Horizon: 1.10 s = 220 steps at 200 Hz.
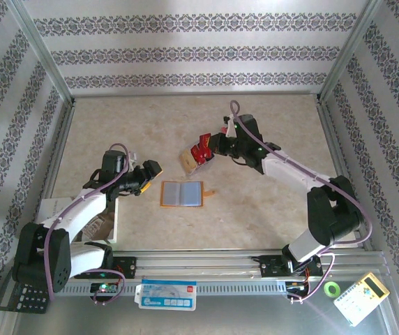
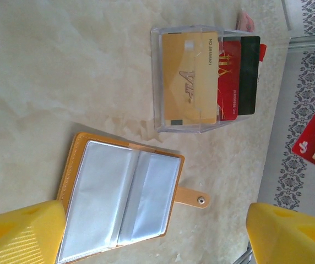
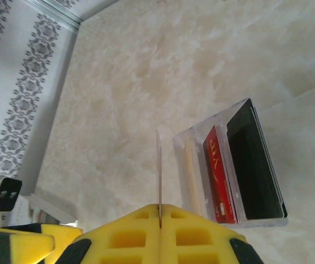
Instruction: Take the credit cards out of the card holder
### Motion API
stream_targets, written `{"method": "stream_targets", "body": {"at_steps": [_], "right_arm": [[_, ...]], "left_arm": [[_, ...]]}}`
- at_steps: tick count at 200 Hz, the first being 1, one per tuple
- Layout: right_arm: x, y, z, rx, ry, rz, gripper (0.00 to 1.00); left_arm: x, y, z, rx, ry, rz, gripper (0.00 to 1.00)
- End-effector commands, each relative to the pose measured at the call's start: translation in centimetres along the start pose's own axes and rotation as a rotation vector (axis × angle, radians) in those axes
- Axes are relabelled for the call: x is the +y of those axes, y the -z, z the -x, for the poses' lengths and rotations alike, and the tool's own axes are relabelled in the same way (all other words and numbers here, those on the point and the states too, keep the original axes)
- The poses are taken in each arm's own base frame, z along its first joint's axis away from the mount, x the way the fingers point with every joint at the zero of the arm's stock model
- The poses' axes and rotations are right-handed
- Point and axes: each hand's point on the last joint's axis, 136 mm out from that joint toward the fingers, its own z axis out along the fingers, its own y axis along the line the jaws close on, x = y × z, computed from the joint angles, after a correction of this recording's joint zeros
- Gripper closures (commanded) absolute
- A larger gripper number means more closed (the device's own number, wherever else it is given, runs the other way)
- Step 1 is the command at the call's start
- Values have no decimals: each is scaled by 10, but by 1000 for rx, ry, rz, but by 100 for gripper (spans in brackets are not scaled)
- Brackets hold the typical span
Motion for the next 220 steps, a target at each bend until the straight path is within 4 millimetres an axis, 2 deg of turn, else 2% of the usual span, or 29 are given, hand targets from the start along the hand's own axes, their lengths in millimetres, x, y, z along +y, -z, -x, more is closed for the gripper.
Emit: {"method": "stream_targets", "body": {"at_steps": [1,39,64,148,220], "right_arm": [[-19,-8,2,45,109,-102,100],[-25,-24,8,81,192,-161,100],[-28,-36,3,121,225,-171,100],[-33,-67,-12,200,254,-171,100],[-39,-73,-20,264,283,-200,90]], "left_arm": [[-4,9,6,-23,-32,0,13],[-4,9,5,-21,-32,-1,9],[-3,10,5,-20,-31,-2,0],[-4,11,4,-19,-35,-2,0],[-4,10,3,-14,-36,-4,0]]}}
